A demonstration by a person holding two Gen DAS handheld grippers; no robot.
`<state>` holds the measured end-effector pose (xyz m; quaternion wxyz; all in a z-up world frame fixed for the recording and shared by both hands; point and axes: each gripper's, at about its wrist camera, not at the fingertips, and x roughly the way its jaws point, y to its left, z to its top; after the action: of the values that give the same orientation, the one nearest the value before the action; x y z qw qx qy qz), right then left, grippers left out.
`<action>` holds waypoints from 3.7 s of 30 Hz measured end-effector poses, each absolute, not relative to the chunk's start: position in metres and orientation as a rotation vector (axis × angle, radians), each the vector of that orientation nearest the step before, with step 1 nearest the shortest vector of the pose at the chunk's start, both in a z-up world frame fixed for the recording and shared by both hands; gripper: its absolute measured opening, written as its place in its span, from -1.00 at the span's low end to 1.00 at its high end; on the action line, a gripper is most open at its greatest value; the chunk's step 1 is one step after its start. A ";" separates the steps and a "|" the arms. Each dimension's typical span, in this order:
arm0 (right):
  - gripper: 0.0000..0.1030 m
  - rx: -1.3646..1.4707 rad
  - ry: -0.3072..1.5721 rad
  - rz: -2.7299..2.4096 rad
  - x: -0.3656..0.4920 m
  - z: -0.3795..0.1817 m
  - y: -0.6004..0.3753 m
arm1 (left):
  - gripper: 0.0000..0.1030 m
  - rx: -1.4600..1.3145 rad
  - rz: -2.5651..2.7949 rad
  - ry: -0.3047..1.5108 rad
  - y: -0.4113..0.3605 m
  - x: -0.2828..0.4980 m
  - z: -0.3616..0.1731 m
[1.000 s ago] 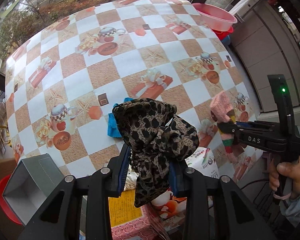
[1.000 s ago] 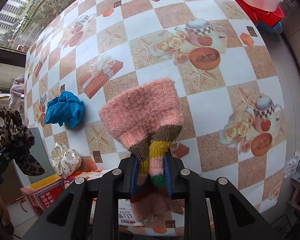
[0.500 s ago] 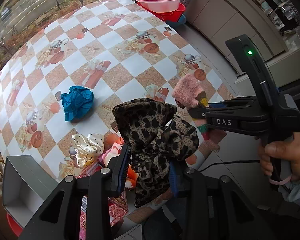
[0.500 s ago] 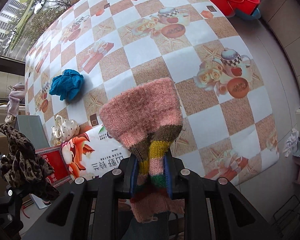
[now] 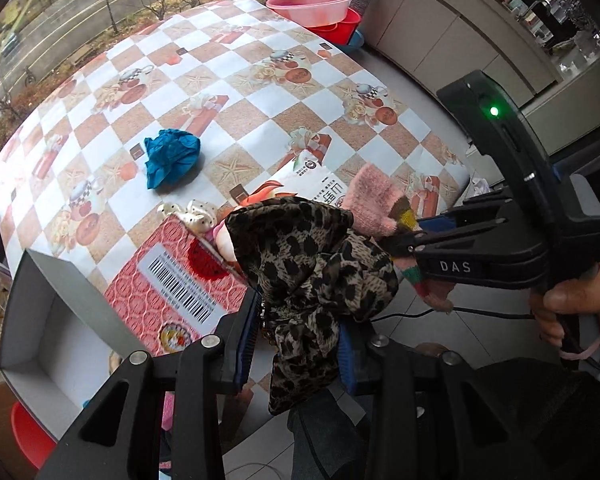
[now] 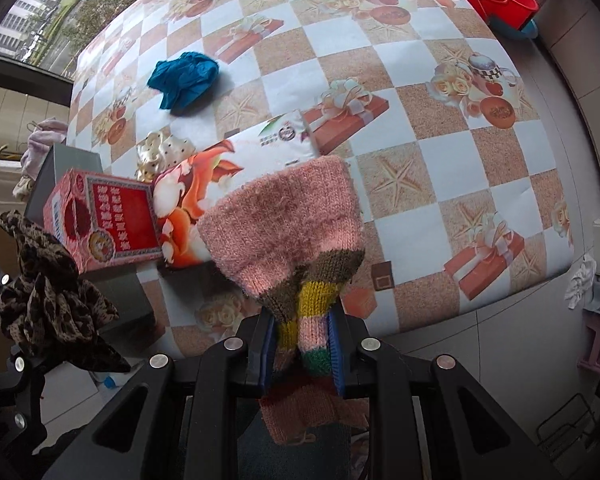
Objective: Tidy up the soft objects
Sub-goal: 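Lift the leopard-print scarf with the left tool while the right tool lifts the glove, then carry the scarf and glove over the white box with both tools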
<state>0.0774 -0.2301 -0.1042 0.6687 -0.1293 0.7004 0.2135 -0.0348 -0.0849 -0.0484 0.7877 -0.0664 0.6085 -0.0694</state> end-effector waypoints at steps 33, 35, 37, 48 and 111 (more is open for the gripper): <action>-0.53 -0.862 1.333 1.150 -0.094 -0.054 -0.051 | -0.27 -0.623 0.430 1.169 0.076 -0.201 -0.060; -0.53 -0.860 1.322 1.162 -0.097 -0.051 -0.040 | -0.27 -0.627 0.439 1.161 0.078 -0.206 -0.059; -0.53 -0.851 1.316 1.169 -0.099 -0.048 -0.030 | -0.27 -0.629 0.445 1.154 0.078 -0.208 -0.059; -0.53 -0.803 1.306 1.178 -0.105 -0.044 0.000 | -0.27 -0.666 0.478 1.151 0.082 -0.217 -0.064; -0.53 -0.771 1.433 1.122 -0.082 -0.075 0.022 | -0.26 -0.740 0.522 1.169 0.128 -0.207 -0.078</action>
<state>-0.0820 0.0216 -0.0747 0.5501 -0.3256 0.6055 0.4741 -0.2066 0.1284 -0.0782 0.7390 -0.3371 0.5325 0.2381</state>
